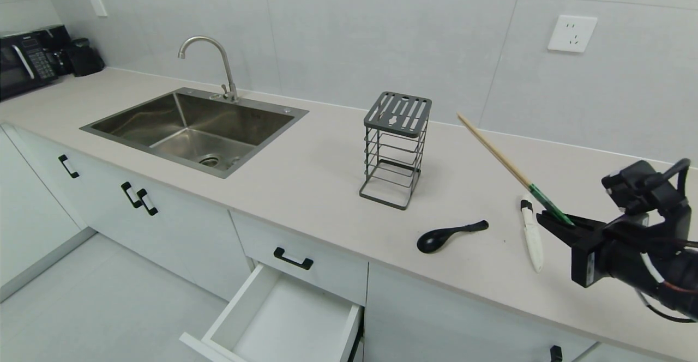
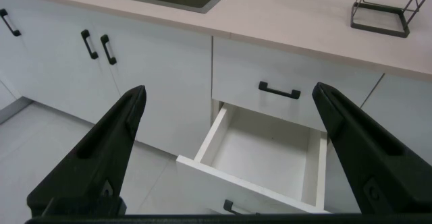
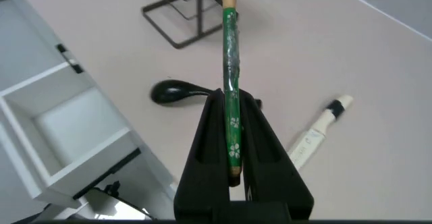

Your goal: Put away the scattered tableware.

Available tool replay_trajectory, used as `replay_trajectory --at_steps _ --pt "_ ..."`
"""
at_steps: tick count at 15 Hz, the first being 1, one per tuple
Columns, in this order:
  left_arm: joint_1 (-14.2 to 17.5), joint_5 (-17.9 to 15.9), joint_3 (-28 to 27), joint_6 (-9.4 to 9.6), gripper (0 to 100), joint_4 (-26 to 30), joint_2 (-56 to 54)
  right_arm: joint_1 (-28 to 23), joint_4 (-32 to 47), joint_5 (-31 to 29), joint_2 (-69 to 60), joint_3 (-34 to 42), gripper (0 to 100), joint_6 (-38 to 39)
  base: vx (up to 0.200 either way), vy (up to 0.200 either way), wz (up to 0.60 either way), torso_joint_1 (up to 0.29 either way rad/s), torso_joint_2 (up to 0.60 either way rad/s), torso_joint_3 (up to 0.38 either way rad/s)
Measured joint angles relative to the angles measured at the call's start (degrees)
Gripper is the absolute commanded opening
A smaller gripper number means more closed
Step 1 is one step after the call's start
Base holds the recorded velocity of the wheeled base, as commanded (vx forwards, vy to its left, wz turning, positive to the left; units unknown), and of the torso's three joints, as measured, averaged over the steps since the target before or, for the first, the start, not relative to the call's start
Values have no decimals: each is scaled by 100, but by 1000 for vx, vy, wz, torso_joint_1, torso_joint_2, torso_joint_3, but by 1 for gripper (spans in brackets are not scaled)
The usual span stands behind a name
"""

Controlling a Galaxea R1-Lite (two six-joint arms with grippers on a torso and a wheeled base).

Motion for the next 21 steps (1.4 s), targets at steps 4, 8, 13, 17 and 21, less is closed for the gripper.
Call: replay_trajectory --at_steps 4,8,13,17,21 --pt "0 -2 0 2 100 2 0 422 0 229 -379 27 0 7 0 0 0 0 0 0" --pt "0 0 0 2 100 0 0 936 0 586 -545 27 0 7 0 0 0 0 0 0" --pt "0 -2 0 0 100 0 0 1397 -23 1178 -528 -26 0 13 0 0 0 0 0 0" --pt "0 -2 0 0 100 2 0 1576 -39 1397 -460 -205 0 16 0 0 0 0 0 0" --pt "0 -2 0 2 100 2 0 1896 -37 1408 -289 -317 0 71 0 0 0 0 0 0"
